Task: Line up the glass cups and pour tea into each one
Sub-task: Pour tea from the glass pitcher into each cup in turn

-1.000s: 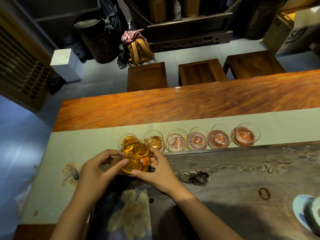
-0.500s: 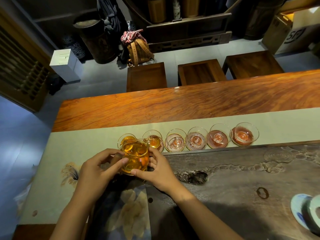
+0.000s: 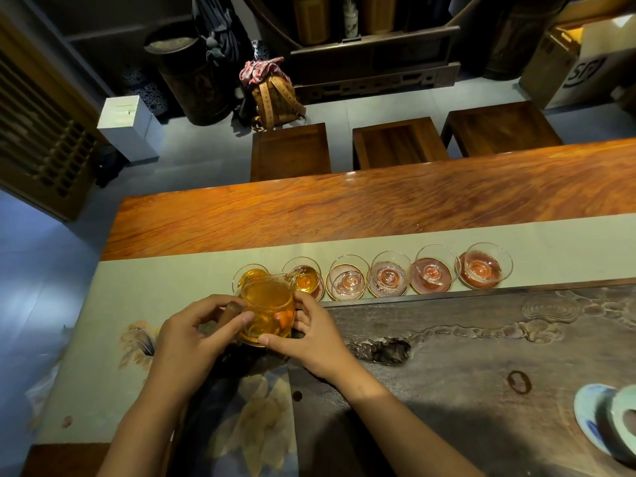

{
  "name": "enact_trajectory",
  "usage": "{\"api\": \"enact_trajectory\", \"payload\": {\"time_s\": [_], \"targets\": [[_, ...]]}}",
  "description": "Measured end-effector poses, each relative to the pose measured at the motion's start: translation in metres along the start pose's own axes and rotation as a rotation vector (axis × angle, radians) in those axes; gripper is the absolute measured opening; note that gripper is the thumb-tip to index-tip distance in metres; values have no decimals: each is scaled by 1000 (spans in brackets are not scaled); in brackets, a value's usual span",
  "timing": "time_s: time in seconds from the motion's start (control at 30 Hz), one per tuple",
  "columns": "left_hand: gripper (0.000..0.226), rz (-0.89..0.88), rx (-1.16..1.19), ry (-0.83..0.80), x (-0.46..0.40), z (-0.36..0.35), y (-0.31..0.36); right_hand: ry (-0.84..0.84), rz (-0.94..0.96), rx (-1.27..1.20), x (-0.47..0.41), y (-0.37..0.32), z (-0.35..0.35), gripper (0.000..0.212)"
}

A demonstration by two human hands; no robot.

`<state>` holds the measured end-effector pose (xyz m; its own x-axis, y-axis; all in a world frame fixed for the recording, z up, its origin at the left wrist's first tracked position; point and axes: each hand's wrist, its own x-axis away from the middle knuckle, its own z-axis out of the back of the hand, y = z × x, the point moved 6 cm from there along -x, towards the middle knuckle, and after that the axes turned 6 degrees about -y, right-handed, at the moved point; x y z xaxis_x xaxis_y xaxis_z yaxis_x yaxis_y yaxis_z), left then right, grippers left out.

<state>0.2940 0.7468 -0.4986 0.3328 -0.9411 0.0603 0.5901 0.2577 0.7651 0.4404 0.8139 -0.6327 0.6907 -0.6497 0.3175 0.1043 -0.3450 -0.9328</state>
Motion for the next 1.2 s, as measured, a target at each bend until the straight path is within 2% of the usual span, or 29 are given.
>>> {"api": "enact_trajectory", "payload": {"time_s": [0.1,0.23,0.7,1.0,1.2], "targets": [[21,16,2,6,0,-1,1,8,-5,-3,0,0,0,107],[19,23,4,0,-1,-2,2,9,-3,3,0,1,1,95],[20,40,-5,19,-1,-2,3,-17,-9,-37,1,-1,-1,107],[18,46,1,23,-3,-4,5,-20,-19,-20,-1,2,2,96],[18,43,10,19,-6,-4,5,-23,-31,-42,-1,2,1,110]]}}
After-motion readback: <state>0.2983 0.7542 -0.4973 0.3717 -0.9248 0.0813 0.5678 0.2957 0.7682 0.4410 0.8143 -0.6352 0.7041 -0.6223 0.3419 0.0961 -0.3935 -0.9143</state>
